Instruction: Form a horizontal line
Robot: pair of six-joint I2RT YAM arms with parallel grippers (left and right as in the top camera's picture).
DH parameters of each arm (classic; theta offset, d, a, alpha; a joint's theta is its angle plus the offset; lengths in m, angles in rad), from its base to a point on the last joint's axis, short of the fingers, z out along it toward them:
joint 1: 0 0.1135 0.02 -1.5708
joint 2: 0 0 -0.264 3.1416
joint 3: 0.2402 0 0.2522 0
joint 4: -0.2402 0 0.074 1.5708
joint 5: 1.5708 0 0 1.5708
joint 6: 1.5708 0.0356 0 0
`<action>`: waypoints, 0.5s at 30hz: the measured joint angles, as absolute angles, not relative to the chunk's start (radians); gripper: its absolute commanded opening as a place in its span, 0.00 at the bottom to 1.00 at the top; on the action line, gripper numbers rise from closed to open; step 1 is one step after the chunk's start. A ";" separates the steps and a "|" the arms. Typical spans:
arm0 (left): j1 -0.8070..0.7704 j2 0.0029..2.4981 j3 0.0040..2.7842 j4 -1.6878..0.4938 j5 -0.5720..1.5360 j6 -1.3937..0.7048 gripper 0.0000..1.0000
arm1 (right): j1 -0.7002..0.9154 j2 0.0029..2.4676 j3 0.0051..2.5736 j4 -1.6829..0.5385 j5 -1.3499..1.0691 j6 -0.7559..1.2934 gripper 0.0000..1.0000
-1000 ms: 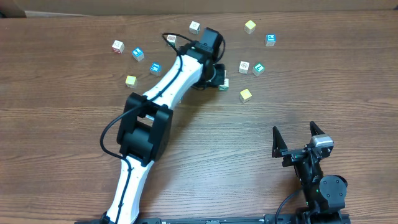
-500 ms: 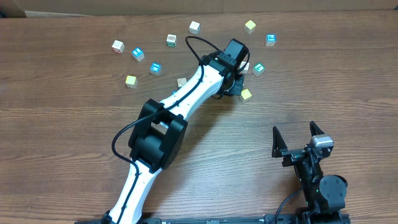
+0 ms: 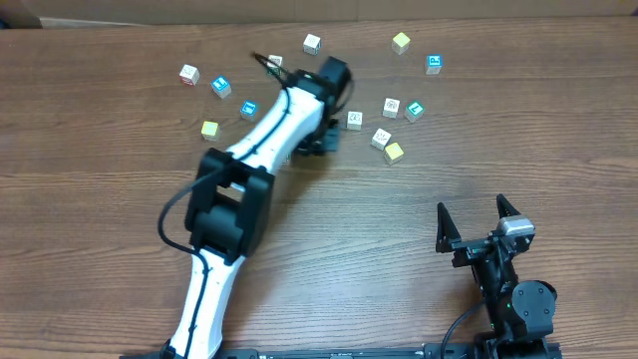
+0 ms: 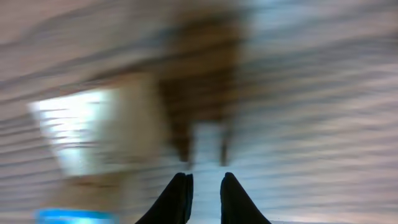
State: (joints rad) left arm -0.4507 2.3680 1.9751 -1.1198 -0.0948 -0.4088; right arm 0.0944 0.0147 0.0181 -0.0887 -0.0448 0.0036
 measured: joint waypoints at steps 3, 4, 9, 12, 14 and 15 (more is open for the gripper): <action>-0.385 2.368 1.975 -1.159 -0.108 -0.408 0.15 | 0.094 0.015 0.018 -0.089 -0.045 0.003 1.00; -0.366 2.368 1.975 -1.167 -0.110 -0.408 0.14 | 0.094 0.015 0.018 -0.089 -0.045 0.003 1.00; -0.284 2.368 1.975 -1.174 -0.107 -0.409 0.10 | 0.094 0.015 0.018 -0.089 -0.045 0.003 1.00; -0.265 2.368 1.975 -1.159 -0.097 -0.409 0.12 | 0.094 0.015 0.018 -0.088 -0.045 0.003 1.00; -0.265 2.368 1.975 -1.148 -0.084 -0.408 0.13 | 0.094 0.015 0.018 -0.089 -0.045 0.003 1.00; -0.267 2.368 1.975 -1.144 -0.079 -0.408 0.14 | 0.094 0.015 0.018 -0.089 -0.045 0.003 1.00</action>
State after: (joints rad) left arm -0.2668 2.3680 1.9751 -1.1439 -0.0792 -0.4084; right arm 0.0940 0.0147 0.0181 -0.0887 -0.0448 0.0032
